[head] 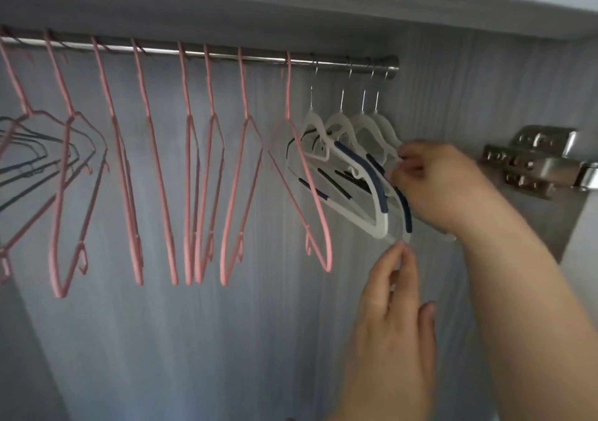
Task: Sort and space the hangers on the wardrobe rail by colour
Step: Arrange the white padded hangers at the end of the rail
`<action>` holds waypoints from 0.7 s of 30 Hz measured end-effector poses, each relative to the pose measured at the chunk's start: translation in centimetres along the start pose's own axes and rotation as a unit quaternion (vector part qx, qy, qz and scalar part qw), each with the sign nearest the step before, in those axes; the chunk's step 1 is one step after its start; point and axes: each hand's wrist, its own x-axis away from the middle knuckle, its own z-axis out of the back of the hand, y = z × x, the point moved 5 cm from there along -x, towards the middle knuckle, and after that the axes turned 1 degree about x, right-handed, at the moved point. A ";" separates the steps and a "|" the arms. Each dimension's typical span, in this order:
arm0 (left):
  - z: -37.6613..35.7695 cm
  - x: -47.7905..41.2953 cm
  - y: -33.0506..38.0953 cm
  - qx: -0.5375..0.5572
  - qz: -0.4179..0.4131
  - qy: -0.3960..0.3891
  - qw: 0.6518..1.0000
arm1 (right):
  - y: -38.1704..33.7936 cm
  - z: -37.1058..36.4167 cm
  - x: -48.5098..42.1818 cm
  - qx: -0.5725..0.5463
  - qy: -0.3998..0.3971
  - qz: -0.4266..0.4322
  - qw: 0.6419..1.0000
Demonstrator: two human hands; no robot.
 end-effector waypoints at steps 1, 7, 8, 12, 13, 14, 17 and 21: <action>-0.1 -0.3 -0.2 0.002 0.008 -0.001 1.000 | 0.6 -1.4 -0.6 -0.028 -0.035 -0.017 0.999; -0.3 -0.3 -1.2 0.030 0.041 -0.024 0.998 | 1.0 -5.5 -1.2 -0.295 -0.074 -0.082 0.949; -0.3 -0.2 -1.4 0.042 0.053 -0.032 0.997 | 0.9 -5.6 -1.3 -0.286 -0.055 -0.066 0.955; -0.1 0.5 -2.1 0.057 0.081 -0.040 0.994 | 0.3 -6.2 -1.3 -0.267 -0.036 -0.031 0.962; -0.1 0.5 -2.3 0.057 0.086 -0.043 0.994 | 0.3 -6.3 -1.4 -0.267 -0.034 -0.029 0.963; -0.1 0.6 -2.3 0.059 0.090 -0.046 0.993 | 0.4 -6.3 -1.5 -0.269 -0.031 -0.028 0.962; -0.1 0.6 -2.4 0.057 0.095 -0.052 0.992 | 0.4 -6.5 -1.7 -0.270 -0.032 -0.026 0.962; -0.4 0.6 -2.5 0.055 0.101 -0.070 0.991 | 0.1 -6.7 -2.0 -0.277 -0.045 -0.031 0.959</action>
